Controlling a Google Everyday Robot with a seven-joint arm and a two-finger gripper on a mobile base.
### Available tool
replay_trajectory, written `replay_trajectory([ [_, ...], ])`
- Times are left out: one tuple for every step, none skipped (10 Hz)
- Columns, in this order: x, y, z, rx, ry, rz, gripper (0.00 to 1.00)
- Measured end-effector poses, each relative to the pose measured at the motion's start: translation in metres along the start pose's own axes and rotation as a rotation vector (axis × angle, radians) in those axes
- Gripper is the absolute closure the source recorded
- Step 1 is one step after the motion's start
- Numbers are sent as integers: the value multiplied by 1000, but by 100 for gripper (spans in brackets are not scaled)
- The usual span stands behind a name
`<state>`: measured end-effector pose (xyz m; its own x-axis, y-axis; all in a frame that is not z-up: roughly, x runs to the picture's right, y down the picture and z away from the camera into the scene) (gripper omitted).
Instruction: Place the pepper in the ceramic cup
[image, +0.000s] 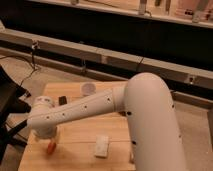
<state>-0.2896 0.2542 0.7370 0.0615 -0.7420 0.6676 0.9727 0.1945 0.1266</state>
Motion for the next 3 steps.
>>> replay_trajectory([
  [0, 2, 4, -24, 3, 12, 20],
  [0, 3, 7, -40, 1, 20, 20],
  [2, 6, 11, -55, 1, 32, 20],
])
